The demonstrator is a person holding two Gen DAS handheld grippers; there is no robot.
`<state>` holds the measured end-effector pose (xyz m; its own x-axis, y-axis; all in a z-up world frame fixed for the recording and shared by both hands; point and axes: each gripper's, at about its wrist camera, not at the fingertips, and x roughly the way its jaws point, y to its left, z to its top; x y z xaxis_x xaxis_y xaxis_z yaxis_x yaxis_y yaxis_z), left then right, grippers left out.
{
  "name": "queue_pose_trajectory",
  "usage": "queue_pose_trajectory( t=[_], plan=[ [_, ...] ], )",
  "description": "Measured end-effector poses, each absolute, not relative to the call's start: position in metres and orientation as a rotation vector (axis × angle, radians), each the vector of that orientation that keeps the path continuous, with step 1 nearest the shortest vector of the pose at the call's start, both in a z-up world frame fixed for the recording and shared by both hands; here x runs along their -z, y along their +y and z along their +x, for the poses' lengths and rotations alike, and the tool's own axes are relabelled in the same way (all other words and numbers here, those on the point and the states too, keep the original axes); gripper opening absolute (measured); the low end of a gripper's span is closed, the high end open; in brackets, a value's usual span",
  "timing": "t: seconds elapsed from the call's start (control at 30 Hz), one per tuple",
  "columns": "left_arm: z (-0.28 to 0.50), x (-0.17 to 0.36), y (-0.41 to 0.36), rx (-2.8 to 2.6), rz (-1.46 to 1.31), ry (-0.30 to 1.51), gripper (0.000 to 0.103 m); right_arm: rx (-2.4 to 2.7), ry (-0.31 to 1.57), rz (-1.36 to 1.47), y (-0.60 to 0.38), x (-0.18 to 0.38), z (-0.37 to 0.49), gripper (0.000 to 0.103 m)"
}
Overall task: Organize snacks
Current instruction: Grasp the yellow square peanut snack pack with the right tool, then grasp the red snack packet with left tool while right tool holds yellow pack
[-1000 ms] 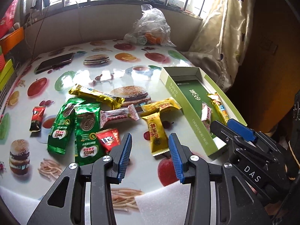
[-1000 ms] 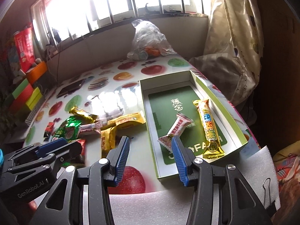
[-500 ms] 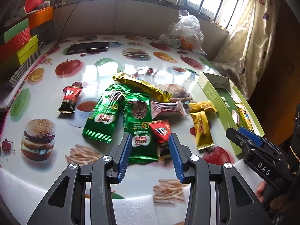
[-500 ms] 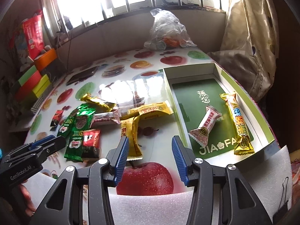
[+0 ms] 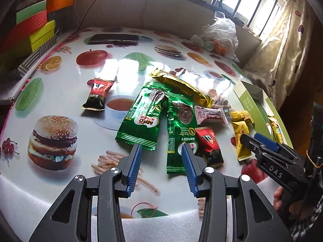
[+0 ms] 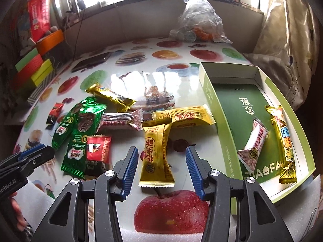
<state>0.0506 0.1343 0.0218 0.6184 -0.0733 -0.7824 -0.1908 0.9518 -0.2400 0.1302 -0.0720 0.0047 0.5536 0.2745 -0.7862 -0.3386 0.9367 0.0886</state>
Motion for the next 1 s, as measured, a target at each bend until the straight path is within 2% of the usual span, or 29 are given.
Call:
queue_pose_trajectory(
  t=[0.33, 0.5, 0.73, 1.0],
  plan=[
    [0.057, -0.019, 0.134, -0.059, -0.316, 0.922, 0.042, -0.344, 0.967, -0.126, -0.061, 0.012, 0.143, 0.048],
    [0.060, -0.020, 0.128, -0.052, -0.305, 0.931, 0.042, -0.340, 0.955, -0.123, -0.065, 0.012, 0.143, 0.029],
    [0.066, -0.021, 0.112, -0.031, -0.284, 0.947, 0.042, -0.351, 0.942, -0.093, -0.073, 0.011, 0.141, 0.021],
    [0.075, -0.023, 0.088, 0.014, -0.255, 0.971, 0.042, -0.375, 0.916, -0.057, -0.082, 0.001, 0.134, 0.020]
  ],
)
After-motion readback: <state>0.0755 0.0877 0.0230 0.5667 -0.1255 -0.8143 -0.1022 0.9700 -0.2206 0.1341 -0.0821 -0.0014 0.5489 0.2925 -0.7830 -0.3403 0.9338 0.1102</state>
